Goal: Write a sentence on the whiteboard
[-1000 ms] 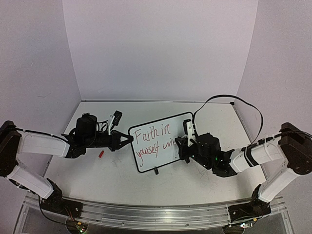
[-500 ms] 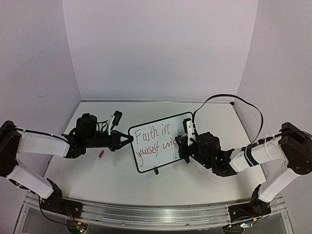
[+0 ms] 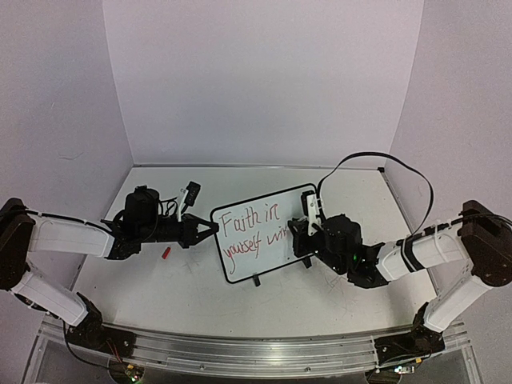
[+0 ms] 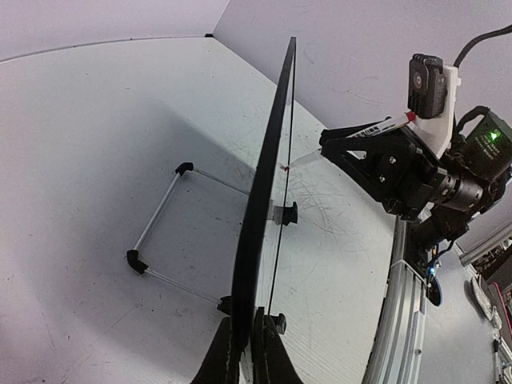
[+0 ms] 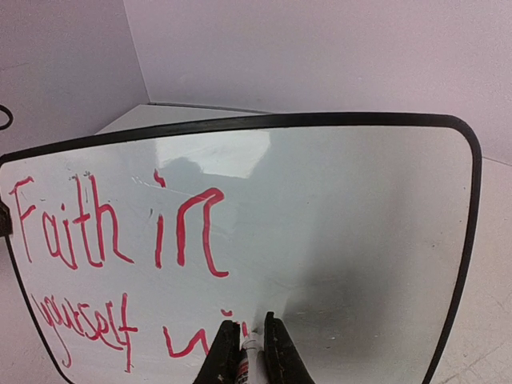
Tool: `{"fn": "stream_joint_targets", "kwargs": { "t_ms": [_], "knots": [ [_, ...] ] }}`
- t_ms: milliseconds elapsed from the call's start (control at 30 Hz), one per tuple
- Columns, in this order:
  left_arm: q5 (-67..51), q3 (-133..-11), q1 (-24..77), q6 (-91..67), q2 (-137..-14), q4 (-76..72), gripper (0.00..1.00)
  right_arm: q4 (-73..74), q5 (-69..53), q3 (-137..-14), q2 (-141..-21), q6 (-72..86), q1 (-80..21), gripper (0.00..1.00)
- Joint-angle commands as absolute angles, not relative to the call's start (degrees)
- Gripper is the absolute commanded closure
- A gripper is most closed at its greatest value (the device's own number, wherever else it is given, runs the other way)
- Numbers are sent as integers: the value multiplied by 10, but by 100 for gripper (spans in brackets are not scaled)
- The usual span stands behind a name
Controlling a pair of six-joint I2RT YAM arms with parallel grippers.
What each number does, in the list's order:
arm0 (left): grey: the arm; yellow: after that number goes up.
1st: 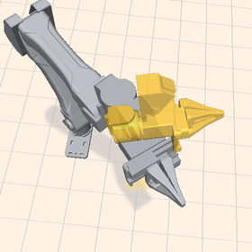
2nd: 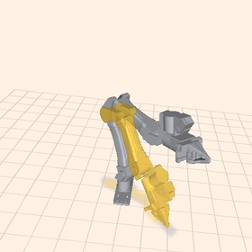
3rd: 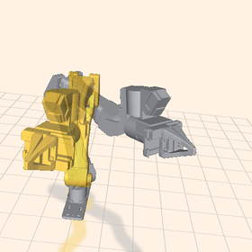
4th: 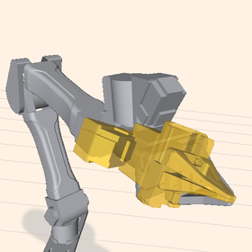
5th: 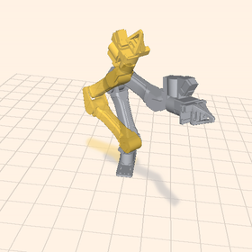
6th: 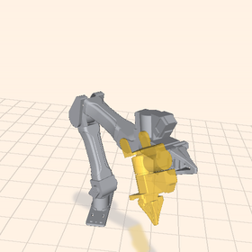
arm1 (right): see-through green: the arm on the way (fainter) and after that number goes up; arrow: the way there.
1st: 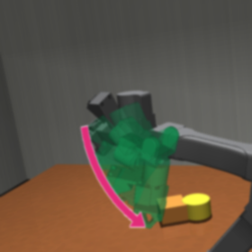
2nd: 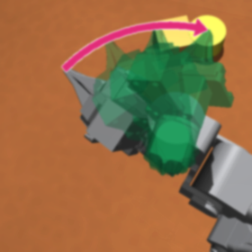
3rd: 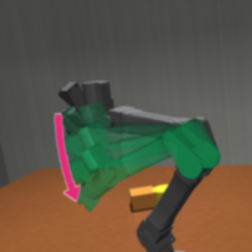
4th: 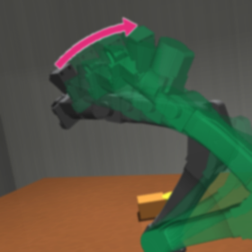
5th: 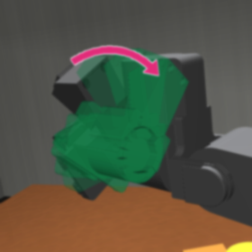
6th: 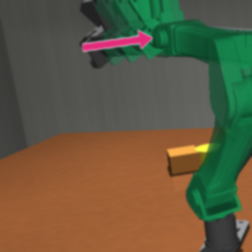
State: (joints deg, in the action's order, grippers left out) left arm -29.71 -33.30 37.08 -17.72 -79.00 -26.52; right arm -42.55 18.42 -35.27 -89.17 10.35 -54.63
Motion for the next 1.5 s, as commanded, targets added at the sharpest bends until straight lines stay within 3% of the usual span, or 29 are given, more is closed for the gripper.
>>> {"fn": "stream_joint_targets", "kwargs": {
  "t_ms": [0,1233,1467],
  "knots": [
    [-280,-342,372,-149,-774,-257,100,-442,231,-367,-886,100,-538,100],
    [-283,-349,372,-148,-782,-256,100,-392,193,-335,-899,169,-545,100],
    [-283,-350,372,-149,-783,-256,100,-400,191,-337,-854,150,-545,100]
  ]
}}
